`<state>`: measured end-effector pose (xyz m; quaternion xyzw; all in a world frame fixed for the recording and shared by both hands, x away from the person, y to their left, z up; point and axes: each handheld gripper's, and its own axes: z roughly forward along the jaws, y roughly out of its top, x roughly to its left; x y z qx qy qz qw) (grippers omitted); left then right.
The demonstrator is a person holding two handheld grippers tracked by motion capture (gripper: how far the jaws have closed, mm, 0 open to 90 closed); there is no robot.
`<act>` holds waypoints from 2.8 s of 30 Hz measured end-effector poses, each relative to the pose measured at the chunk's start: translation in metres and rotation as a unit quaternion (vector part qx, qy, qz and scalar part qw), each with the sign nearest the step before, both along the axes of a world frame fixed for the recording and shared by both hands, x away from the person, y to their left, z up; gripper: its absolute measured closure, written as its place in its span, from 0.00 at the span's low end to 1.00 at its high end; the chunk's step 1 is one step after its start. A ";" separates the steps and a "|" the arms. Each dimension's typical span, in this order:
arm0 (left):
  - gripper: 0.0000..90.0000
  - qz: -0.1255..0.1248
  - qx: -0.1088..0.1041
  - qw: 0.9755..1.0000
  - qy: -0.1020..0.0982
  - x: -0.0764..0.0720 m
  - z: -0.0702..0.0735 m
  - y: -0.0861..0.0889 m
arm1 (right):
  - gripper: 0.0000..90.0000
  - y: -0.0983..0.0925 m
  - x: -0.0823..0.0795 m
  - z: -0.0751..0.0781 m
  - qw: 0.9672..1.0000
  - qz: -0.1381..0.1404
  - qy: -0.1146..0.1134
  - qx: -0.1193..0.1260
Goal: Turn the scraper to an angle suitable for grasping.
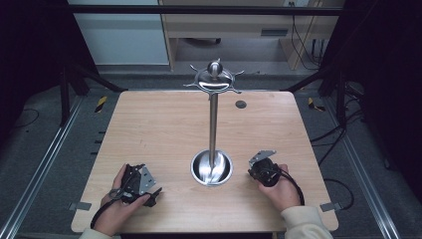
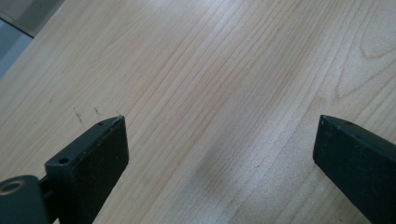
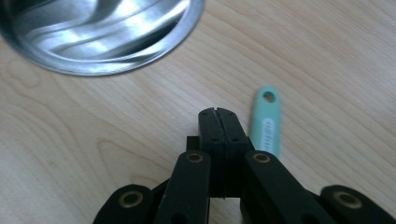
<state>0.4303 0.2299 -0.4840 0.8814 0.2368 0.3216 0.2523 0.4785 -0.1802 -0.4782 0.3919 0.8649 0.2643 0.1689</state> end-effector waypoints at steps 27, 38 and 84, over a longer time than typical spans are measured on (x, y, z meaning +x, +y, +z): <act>0.04 -0.003 0.001 1.000 0.002 0.000 0.000 0.000 | 1.00 -0.022 0.010 -0.004 0.995 -0.099 0.009 -0.028; 0.04 -0.002 0.000 1.000 0.003 0.000 -0.001 0.000 | 1.00 -0.037 0.014 -0.003 0.989 -0.146 0.020 -0.015; 0.04 0.025 -0.003 1.000 0.004 -0.005 -0.001 0.012 | 0.74 -0.048 0.034 0.040 0.973 -0.212 0.093 -0.011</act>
